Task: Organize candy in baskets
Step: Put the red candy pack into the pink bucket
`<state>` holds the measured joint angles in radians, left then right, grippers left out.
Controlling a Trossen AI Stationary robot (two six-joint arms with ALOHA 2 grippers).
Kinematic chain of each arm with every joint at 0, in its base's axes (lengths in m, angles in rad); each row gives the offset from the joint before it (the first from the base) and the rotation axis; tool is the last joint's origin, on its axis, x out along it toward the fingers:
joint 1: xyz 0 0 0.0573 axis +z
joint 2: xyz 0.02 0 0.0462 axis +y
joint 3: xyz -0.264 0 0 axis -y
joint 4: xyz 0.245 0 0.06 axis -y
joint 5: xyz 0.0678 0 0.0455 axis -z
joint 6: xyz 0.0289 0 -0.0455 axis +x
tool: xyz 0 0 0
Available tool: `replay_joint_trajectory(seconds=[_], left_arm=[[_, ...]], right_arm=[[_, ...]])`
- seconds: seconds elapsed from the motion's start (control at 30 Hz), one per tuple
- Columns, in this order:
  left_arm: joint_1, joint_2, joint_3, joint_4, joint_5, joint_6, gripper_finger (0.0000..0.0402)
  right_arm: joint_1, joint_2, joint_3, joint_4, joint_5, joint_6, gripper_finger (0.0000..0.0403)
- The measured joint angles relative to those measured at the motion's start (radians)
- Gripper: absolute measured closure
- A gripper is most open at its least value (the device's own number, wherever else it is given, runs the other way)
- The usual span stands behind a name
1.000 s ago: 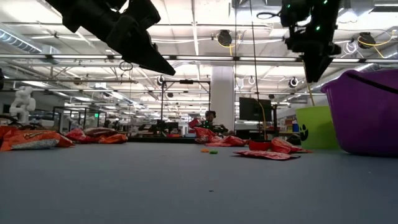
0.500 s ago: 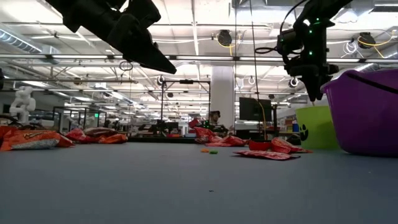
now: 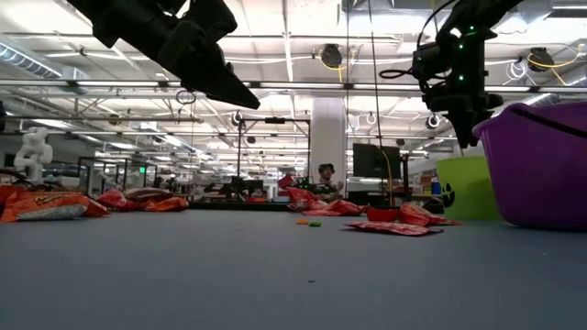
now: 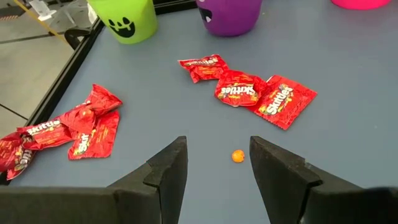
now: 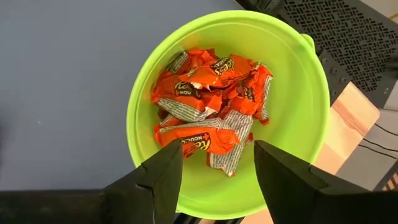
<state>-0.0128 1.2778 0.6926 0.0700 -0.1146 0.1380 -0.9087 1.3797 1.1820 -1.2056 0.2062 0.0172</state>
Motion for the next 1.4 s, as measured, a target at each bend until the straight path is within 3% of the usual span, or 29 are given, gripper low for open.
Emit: replay_joint_trajectory(seconds=[0.27, 0.43, 0.53, 0.77, 1.0, 1.2, 1.4], left_arm=[[0.0, 0.0, 0.0, 0.014, 0.0, 0.0, 0.0222], [0.0, 0.0, 0.0, 0.019, 0.0, -0.001, 0.0222], [0.0, 0.0, 0.0, 0.017, 0.0, -0.003, 0.0222], [-0.002, 0.001, 0.0, -0.033, 0.001, -0.046, 0.0222], [-0.018, 0.018, 0.0, -0.049, 0.01, -0.054, 0.0222], [-0.044, 0.028, 0.0, -0.032, 0.009, -0.055, 0.0222], [-0.062, 0.036, 0.0, -0.03, 0.009, -0.055, 0.0222]], right_arm=[[0.084, -0.096, 0.0, 0.051, -0.008, 0.016, 0.0216], [0.187, -0.153, 0.0, 0.167, -0.14, 0.016, 0.0216], [0.269, -0.163, 0.0, 0.253, -0.162, 0.013, 0.0216], [0.456, -0.155, -0.04, 0.453, -0.173, -0.035, 0.0216], [0.605, -0.155, -0.167, 0.572, -0.339, -0.049, 0.0216], [0.716, -0.122, -0.308, 0.708, -0.343, -0.044, 0.0216], [0.808, 0.001, -0.328, 0.77, -0.343, -0.056, 0.0216]])
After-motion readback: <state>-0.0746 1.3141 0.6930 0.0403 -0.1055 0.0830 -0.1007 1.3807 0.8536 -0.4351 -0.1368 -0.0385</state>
